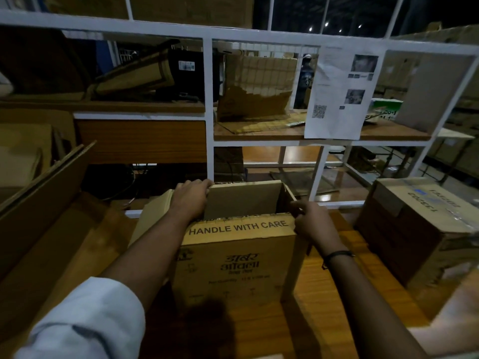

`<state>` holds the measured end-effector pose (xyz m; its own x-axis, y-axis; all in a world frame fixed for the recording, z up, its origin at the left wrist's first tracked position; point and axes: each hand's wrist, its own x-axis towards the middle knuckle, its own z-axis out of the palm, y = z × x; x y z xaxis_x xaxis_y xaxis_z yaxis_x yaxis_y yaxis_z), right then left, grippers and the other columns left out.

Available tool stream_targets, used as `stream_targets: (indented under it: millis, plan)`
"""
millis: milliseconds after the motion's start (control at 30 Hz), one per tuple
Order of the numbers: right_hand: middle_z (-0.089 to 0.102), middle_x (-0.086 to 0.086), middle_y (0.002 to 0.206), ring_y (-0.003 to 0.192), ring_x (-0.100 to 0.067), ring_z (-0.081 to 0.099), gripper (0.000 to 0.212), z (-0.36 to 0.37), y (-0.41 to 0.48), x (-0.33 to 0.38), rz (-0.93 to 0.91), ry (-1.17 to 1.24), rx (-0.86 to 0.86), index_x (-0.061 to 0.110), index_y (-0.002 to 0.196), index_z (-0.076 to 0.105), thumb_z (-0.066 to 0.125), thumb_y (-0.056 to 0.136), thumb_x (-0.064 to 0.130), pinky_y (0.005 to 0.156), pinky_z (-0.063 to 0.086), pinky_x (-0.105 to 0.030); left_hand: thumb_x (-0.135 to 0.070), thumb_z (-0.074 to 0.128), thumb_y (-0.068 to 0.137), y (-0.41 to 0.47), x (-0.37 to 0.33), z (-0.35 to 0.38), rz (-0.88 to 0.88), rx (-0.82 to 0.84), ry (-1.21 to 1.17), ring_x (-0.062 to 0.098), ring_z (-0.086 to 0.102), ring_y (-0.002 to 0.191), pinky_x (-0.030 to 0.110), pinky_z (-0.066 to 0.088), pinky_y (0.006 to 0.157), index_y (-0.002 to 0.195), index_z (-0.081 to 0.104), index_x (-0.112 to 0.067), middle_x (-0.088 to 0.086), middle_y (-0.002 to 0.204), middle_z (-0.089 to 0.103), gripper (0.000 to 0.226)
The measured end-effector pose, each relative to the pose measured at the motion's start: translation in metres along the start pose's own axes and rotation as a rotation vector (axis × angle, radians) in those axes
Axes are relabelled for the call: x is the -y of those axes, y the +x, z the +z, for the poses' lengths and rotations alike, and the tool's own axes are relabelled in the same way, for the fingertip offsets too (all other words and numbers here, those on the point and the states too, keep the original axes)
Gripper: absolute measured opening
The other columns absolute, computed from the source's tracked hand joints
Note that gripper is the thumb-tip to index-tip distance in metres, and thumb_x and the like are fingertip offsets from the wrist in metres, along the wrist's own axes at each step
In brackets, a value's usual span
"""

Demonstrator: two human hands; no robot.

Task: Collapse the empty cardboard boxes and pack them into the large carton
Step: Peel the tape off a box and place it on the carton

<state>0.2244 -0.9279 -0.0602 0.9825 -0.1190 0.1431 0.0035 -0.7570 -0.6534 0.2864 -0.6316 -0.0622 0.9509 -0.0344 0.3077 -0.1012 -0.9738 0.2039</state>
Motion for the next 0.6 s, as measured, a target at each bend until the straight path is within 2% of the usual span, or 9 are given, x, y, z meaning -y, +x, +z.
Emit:
stream_targets:
  millis: [133,200,267,300,367,433,500,600]
  plan:
    - [0.062,-0.005,0.133,0.098,-0.014,0.065,0.044,0.003,-0.001,-0.003,-0.020,-0.023,-0.030,0.024,0.142,0.054,0.049,0.102,0.008,0.082,0.061,-0.037,-0.026,0.051,0.105,-0.001,-0.004,-0.004,-0.025,-0.005,-0.103,0.023,0.053,0.115,0.045,0.043,0.095,0.137,0.057,-0.030,0.001,0.129,0.062,0.033]
    - [0.064,-0.006,0.131,0.101,-0.016,0.064,0.042,0.005,-0.002,-0.006,-0.042,-0.048,-0.064,0.024,0.142,0.055,0.046,0.103,0.011,0.082,0.061,-0.039,-0.025,0.057,0.102,-0.007,-0.009,-0.015,-0.050,-0.088,-0.214,0.023,0.050,0.125,0.047,0.044,0.101,0.133,0.061,-0.030,0.001,0.138,0.059,0.032]
    - [0.066,-0.007,0.127,0.102,-0.019,0.064,0.040,0.007,-0.003,-0.008,-0.064,-0.072,-0.099,0.023,0.141,0.057,0.044,0.104,0.013,0.083,0.060,-0.039,-0.030,0.057,0.102,-0.020,-0.018,-0.029,-0.048,-0.140,-0.227,0.024,0.047,0.133,0.049,0.043,0.106,0.133,0.061,-0.030,-0.001,0.144,0.056,0.031]
    - [0.066,-0.007,0.125,0.103,-0.020,0.064,0.039,0.009,-0.003,-0.009,-0.076,-0.078,-0.113,0.022,0.140,0.057,0.043,0.105,0.014,0.084,0.059,-0.040,-0.035,0.054,0.104,-0.030,-0.022,-0.034,-0.054,-0.110,-0.222,0.025,0.050,0.129,0.048,0.045,0.104,0.134,0.060,-0.032,0.000,0.138,0.059,0.031]
    - [0.068,-0.008,0.120,0.101,-0.022,0.065,0.037,0.010,-0.003,-0.010,-0.091,-0.079,-0.138,0.020,0.139,0.059,0.042,0.105,0.016,0.082,0.060,-0.042,-0.044,0.040,0.108,-0.053,-0.033,-0.041,-0.072,0.081,-0.191,0.025,0.057,0.119,0.050,0.047,0.103,0.134,0.058,-0.031,0.002,0.126,0.065,0.034]
    - [0.068,-0.006,0.110,0.090,-0.020,0.064,0.035,0.011,-0.004,-0.010,-0.120,-0.085,-0.179,0.019,0.136,0.059,0.041,0.105,0.017,0.074,0.059,-0.042,-0.049,0.028,0.109,-0.074,-0.045,-0.038,-0.080,0.250,-0.154,0.022,0.061,0.111,0.051,0.044,0.106,0.128,0.060,-0.027,0.002,0.116,0.068,0.043]
    - [0.065,-0.004,0.096,0.078,-0.017,0.060,0.033,0.011,-0.007,-0.008,-0.185,-0.103,-0.242,0.017,0.135,0.056,0.043,0.105,0.018,0.066,0.056,-0.039,-0.052,0.025,0.109,-0.087,-0.051,-0.030,-0.041,0.173,-0.133,0.017,0.062,0.101,0.048,0.043,0.106,0.120,0.063,-0.028,-0.003,0.106,0.068,0.046]
    - [0.065,-0.003,0.101,0.085,-0.019,0.060,0.035,0.005,-0.009,-0.003,-0.366,-0.157,-0.279,0.018,0.138,0.053,0.051,0.104,0.023,0.071,0.055,-0.041,-0.052,0.034,0.107,-0.093,-0.050,-0.025,0.025,-0.135,-0.115,0.016,0.057,0.105,0.045,0.039,0.107,0.123,0.063,-0.029,-0.004,0.109,0.065,0.040]
